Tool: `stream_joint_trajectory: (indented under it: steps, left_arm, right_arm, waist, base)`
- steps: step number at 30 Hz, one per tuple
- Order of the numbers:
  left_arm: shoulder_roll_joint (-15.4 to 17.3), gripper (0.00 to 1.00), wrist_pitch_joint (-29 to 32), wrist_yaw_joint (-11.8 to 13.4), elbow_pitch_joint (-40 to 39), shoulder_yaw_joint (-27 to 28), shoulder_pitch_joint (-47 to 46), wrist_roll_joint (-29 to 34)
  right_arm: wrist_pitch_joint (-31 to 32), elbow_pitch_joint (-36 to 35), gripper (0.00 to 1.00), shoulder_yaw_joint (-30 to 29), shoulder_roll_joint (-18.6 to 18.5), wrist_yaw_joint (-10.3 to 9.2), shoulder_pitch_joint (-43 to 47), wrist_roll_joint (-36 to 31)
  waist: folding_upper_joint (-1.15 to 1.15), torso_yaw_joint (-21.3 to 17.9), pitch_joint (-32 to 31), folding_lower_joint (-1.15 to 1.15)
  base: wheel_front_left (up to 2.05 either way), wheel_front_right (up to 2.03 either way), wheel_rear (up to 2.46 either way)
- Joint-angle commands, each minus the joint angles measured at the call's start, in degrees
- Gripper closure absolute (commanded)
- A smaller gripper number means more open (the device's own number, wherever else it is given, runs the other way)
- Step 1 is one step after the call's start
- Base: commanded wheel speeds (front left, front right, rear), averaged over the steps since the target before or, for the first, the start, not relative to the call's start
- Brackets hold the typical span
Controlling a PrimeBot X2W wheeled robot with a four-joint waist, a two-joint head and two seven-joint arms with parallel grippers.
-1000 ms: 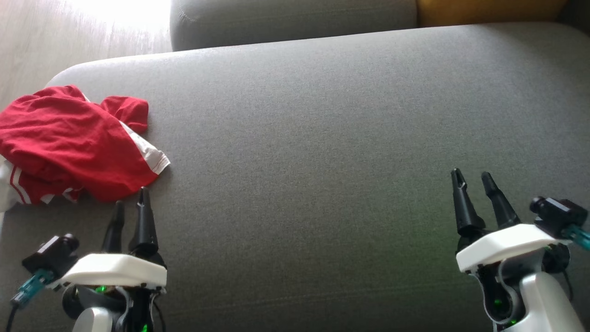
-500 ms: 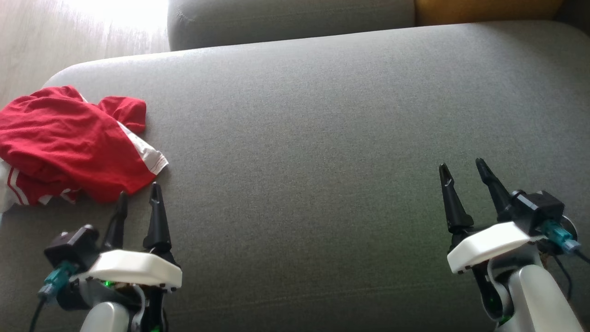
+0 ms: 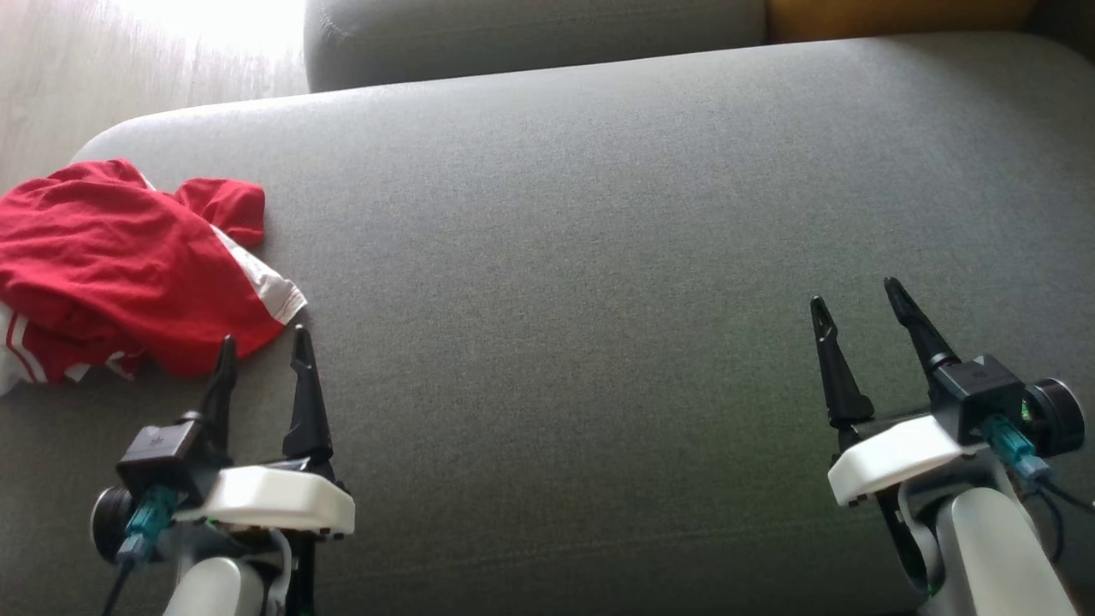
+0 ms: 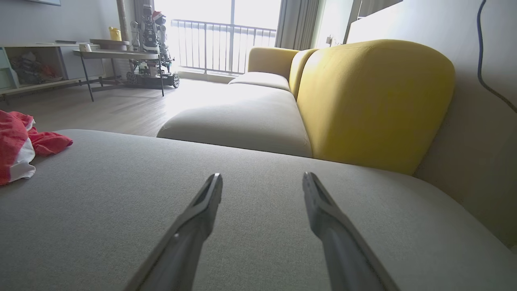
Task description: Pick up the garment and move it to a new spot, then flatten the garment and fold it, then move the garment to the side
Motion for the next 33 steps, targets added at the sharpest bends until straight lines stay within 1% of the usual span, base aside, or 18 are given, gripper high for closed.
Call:
stream_joint_trajectory:
  steps: [1, 4, 11, 16, 23, 27, 30, 33]
  left_arm:
    - [1.06, 0.00, -0.96, 0.60, -2.71, 1.11, -3.10, 1.68]
    - [0.37, 0.00, -1.47, 1.01, -3.05, 1.73, -2.86, 1.79]
    - [0.17, 0.00, -2.64, 0.56, -2.45, 1.97, -2.38, 5.90]
    - [-0.09, 0.00, -3.47, 0.12, -1.22, 1.73, -2.18, 9.49]
    - [-0.71, 0.00, -4.65, 0.17, 0.10, 1.46, -2.33, 14.72]
    - [-1.72, 0.00, -4.68, -0.26, 0.46, 2.42, -2.27, 13.93]
    - [-2.93, 0.00, -4.68, -0.98, 0.40, 3.81, -1.85, 12.07]
    - [-3.53, 0.00, -4.68, -1.81, 0.64, 4.84, -1.13, 11.82]
  right_arm:
    - [-0.93, -2.49, 0.00, 0.80, 0.16, -0.01, -3.09, -1.90]
    - [-1.45, -2.64, 0.00, 1.40, 0.09, -0.01, -3.26, -3.37]
    - [-2.64, -3.09, 0.00, 1.27, 0.29, -0.01, -3.51, -8.03]
    - [-3.48, -3.68, 0.00, 1.14, 0.47, -0.01, -3.75, -12.07]
    - [-4.68, -4.51, 0.00, 1.39, 0.63, -0.01, -4.20, -17.37]
    - [-4.71, -4.04, 0.00, 0.96, 1.04, -0.01, -4.01, -15.03]
    - [-4.71, -2.58, 0.00, 0.49, 1.61, -0.01, -3.75, -10.01]
    - [-4.71, -1.52, 0.00, 0.24, 1.93, -0.01, -3.78, -6.38]
  waist:
    - [0.00, 0.01, 0.03, 0.00]
    - [0.00, 0.00, 0.12, 0.00]
    - [0.00, -0.10, 0.37, 0.00]
    - [0.00, -0.28, 0.52, 0.00]
    - [0.00, -0.47, 0.84, 0.00]
    - [0.00, -0.37, 0.78, 0.00]
    - [0.00, -0.32, 0.66, 0.00]
    - [0.00, -0.32, 0.62, 0.00]
  base:
    - [0.00, 0.00, 0.00]
    - [0.00, 0.00, 0.00]
    - [0.00, 0.00, 0.00]
    - [0.00, 0.00, 0.00]
    - [0.00, 0.00, 0.00]
    - [0.00, 0.00, 0.00]
    - [0.00, 0.00, 0.00]
    - [0.00, 0.00, 0.00]
